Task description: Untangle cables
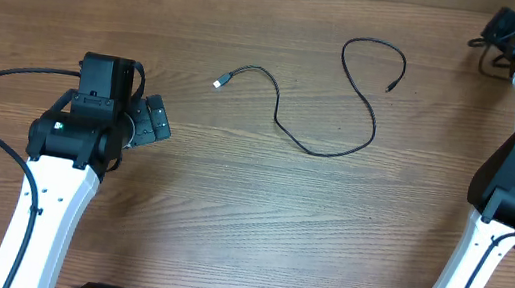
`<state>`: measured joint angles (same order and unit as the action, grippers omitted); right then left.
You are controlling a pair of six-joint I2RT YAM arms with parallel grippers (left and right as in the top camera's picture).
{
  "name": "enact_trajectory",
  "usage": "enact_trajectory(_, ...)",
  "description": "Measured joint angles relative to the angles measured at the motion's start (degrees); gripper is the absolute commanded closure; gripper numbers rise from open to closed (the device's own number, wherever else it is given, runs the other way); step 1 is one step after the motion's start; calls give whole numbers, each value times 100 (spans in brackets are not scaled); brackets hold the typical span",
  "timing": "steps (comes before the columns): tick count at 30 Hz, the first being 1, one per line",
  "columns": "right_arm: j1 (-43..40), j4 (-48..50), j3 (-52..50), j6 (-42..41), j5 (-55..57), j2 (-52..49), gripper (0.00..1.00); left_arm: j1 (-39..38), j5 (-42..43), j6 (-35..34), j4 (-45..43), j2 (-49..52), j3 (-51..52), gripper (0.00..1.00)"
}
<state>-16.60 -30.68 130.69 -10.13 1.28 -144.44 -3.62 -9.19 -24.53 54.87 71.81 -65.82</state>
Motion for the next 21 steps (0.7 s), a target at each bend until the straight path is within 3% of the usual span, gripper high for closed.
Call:
enact_trajectory(10,-24,-765,0,-39,28,1073,0,0,0,0,-2,0,0,0)
enact_trajectory(17,-118,-2243,66,-634,868,1786,0,0,0,0,0,0,-2,0)
enact_trajectory(18,-146,-2555,63,-802,1060,1784,7,2,2,0,0,0,0,0)
enact_trajectory(21,-271,-3154,-151,-1373,1589,1751,48,2,2,0,0,0,0,0)
